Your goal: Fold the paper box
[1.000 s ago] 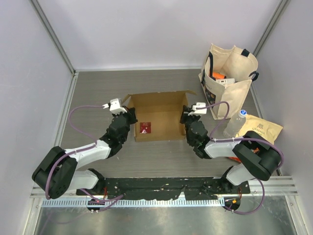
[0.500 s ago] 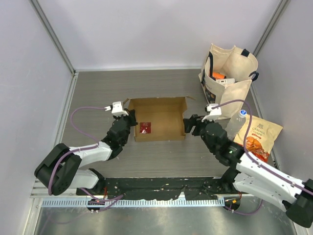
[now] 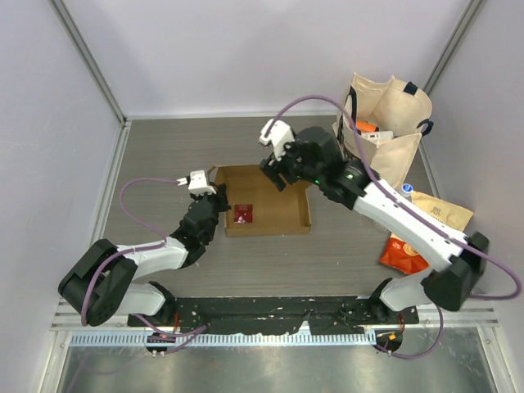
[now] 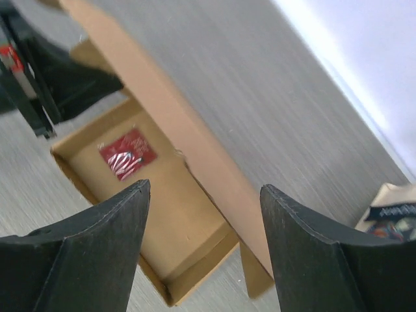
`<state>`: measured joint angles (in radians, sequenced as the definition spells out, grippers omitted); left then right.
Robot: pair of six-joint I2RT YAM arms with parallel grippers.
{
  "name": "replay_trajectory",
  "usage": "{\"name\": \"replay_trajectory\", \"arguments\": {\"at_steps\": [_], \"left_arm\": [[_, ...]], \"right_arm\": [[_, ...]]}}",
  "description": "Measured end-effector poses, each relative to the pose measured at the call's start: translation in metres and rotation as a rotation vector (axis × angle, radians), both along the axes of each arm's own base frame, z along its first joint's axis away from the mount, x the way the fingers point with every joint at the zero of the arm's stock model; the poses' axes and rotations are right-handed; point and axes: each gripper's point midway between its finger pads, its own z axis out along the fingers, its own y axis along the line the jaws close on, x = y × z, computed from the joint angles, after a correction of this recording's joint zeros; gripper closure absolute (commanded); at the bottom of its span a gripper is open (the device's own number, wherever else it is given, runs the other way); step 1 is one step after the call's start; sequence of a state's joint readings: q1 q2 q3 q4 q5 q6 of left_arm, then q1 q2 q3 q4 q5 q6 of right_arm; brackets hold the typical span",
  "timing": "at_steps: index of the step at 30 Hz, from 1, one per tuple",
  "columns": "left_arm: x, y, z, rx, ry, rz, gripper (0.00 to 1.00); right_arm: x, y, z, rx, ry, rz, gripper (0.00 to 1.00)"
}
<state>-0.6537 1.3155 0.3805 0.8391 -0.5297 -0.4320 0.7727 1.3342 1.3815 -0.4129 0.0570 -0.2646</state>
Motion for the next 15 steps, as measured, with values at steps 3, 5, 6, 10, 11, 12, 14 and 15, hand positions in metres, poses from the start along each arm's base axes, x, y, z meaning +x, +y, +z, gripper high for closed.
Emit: {"name": "replay_trajectory", "arguments": {"at_steps": [3, 5, 6, 10, 11, 12, 14, 15], "left_arm": [[0.000, 0.000, 0.000, -0.001, 0.001, 0.000, 1.00], [0.000, 0.000, 0.000, -0.001, 0.001, -0.001, 0.98], [0.000, 0.000, 0.000, -0.002, 0.001, -0.002, 0.92], [-0.002, 0.000, -0.006, 0.003, 0.027, -0.003, 0.58], [-0.005, 0.000, -0.014, 0.009, 0.057, -0.004, 0.53], [-0.009, 0.002, -0.022, 0.014, 0.092, -0.002, 0.49], [-0.018, 0.005, -0.033, -0.001, 0.164, 0.008, 0.47], [-0.024, 0.008, -0.036, -0.010, 0.203, 0.010, 0.46]], "right_arm": [[0.006, 0.021, -0.042, -0.129, 0.052, 0.116, 0.27], [0.009, 0.027, -0.060, -0.175, 0.070, 0.156, 0.36], [0.010, 0.029, -0.064, -0.190, 0.067, 0.165, 0.40], [0.019, 0.031, -0.060, -0.204, 0.011, 0.135, 0.59], [0.022, 0.031, -0.058, -0.203, -0.010, 0.120, 0.60], [0.023, 0.032, -0.058, -0.203, -0.026, 0.111, 0.62], [0.018, 0.033, -0.069, -0.217, -0.034, 0.107, 0.63], [0.014, 0.034, -0.077, -0.222, -0.033, 0.112, 0.63]]}}
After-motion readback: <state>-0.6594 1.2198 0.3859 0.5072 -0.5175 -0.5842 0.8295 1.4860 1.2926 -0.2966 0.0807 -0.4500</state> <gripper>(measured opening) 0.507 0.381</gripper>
